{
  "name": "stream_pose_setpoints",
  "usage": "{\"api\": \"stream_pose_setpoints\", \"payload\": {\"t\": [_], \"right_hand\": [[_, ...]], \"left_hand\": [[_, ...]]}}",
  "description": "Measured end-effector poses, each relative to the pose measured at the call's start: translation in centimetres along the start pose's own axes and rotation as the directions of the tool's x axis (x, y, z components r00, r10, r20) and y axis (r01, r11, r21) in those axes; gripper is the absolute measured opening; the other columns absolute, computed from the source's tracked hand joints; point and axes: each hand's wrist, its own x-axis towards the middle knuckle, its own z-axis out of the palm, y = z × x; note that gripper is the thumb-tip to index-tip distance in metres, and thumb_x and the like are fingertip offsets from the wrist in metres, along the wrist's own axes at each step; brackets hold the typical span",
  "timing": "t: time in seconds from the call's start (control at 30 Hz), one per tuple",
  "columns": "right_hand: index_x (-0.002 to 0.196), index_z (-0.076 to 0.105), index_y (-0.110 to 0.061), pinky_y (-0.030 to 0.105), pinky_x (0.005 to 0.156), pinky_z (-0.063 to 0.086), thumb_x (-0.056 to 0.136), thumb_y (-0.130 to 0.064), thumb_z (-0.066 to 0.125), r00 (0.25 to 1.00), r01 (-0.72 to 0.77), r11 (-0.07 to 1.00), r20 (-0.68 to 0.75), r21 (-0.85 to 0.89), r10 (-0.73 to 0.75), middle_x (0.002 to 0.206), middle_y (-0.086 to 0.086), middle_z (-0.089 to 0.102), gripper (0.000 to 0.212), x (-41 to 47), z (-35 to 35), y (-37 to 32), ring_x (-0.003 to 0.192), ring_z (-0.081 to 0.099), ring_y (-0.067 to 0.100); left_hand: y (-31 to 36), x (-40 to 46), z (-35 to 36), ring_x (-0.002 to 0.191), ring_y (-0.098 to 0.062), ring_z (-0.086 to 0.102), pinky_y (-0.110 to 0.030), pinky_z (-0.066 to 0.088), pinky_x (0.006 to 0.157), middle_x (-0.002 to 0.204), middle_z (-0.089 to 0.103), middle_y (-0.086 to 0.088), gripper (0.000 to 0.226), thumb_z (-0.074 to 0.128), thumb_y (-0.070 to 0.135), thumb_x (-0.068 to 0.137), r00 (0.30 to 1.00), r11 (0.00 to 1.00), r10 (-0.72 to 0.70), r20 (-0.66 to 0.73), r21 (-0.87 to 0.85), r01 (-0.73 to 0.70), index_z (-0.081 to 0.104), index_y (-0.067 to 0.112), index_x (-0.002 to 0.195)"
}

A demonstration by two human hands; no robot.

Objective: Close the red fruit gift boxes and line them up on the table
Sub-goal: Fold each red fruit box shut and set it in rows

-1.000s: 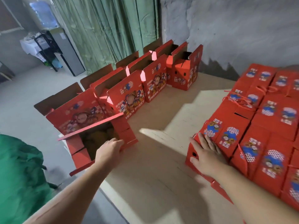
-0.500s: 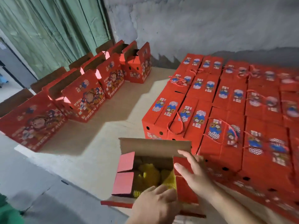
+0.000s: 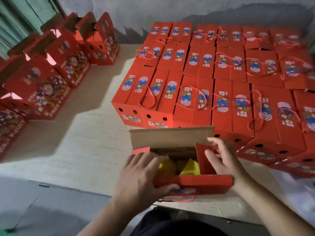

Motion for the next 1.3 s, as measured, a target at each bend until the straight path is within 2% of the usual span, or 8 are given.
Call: {"api": "stream_pose_setpoints", "payload": {"t": [0.1,0.17,0.3,0.37,0.5,0.8,1.0,1.3], "right_hand": [[0.128,0.065,-0.04,0.02,0.1,0.039,0.097,-0.074,0.027,0.997,-0.05,0.958,-0.036,0.282,0.062,0.137,-0.023,0.058,0.06,-2.3,-0.4,-0.9,0.129,0.05,-0.004],[0.129,0.066,-0.035,0.028,0.11,0.034,0.094,-0.079,0.025,0.99,-0.115,0.888,-0.017,0.445,0.137,0.14,-0.018,0.059,0.069,-3.2,-0.3,-1.3,0.133,0.049,0.0],[0.126,0.064,-0.02,0.015,0.088,0.042,0.098,-0.051,0.055,0.988,0.102,0.992,-0.119,0.075,-0.093,0.108,-0.011,0.059,0.043,-4.4,1.1,-1.6,0.1,0.06,0.008],[0.121,0.067,-0.019,0.014,0.071,0.045,0.096,-0.047,0.056,0.991,0.098,0.995,-0.088,-0.008,-0.098,0.093,-0.012,0.062,0.039,-3.8,1.0,-1.4,0.08,0.06,0.008],[0.1,0.074,-0.017,0.034,0.075,0.053,0.095,-0.049,0.05,0.974,0.221,0.929,0.011,-0.297,-0.228,0.094,-0.011,0.057,0.04,-2.9,0.8,-0.7,0.09,0.055,0.011],[0.087,0.072,-0.012,0.04,0.071,0.048,0.094,-0.038,0.062,0.922,0.338,0.834,-0.024,-0.436,-0.386,0.085,-0.001,0.056,0.029,-3.6,1.7,-0.5,0.081,0.052,0.024],[0.073,0.064,-0.01,0.032,0.063,0.041,0.085,-0.015,0.081,0.901,0.379,0.773,0.011,-0.508,-0.434,0.073,0.0,0.053,0.022,-2.4,2.1,-0.2,0.068,0.043,0.018],[0.086,0.067,-0.019,0.039,0.066,0.044,0.087,-0.024,0.078,0.927,0.324,0.702,0.066,-0.635,-0.368,0.082,-0.005,0.065,0.012,-2.3,3.1,-0.3,0.077,0.059,0.026]], "left_hand": [[-2.5,-1.2,-0.2,0.098,-0.021,0.065,-0.042,0.049,0.089,0.113,0.066,0.009,0.086,0.055,0.096,0.07,0.978,0.978,-0.21,-0.001,0.005,0.21,0.07,0.026,0.118],[-3.1,-1.4,0.4,0.093,-0.015,0.065,-0.04,0.054,0.083,0.109,0.066,0.015,0.078,0.057,0.094,0.071,0.962,0.957,-0.268,0.043,-0.105,0.272,0.068,0.031,0.115],[-4.4,-0.6,2.0,0.096,0.008,0.064,-0.021,0.059,0.076,0.11,0.064,0.026,0.072,0.069,0.088,0.067,0.945,0.886,-0.293,0.143,-0.33,0.325,0.062,0.038,0.118],[-4.6,0.0,2.7,0.091,0.003,0.063,-0.024,0.058,0.073,0.103,0.063,0.024,0.064,0.065,0.088,0.07,0.942,0.895,-0.308,0.133,-0.296,0.334,0.065,0.035,0.105],[-4.3,-0.1,4.0,0.093,-0.019,0.054,-0.038,0.049,0.081,0.103,0.064,0.011,0.066,0.044,0.088,0.081,0.955,0.956,-0.289,0.064,-0.038,0.291,0.072,0.028,0.09],[-4.0,-3.3,5.6,0.098,-0.012,0.042,-0.031,0.028,0.084,0.106,0.054,0.023,0.034,0.039,0.068,0.098,0.947,0.944,-0.322,-0.005,-0.085,0.32,0.058,0.039,0.1],[-4.1,-2.7,6.4,0.081,-0.012,0.038,-0.034,0.034,0.074,0.093,0.055,0.021,0.04,0.036,0.066,0.101,0.954,0.954,-0.299,-0.039,-0.029,0.298,0.063,0.037,0.094],[-4.3,-0.8,6.1,0.087,-0.015,0.035,-0.035,0.018,0.075,0.085,0.057,0.022,0.056,0.032,0.078,0.091,0.913,0.915,-0.393,0.106,0.147,0.377,0.068,0.036,0.082]]}}
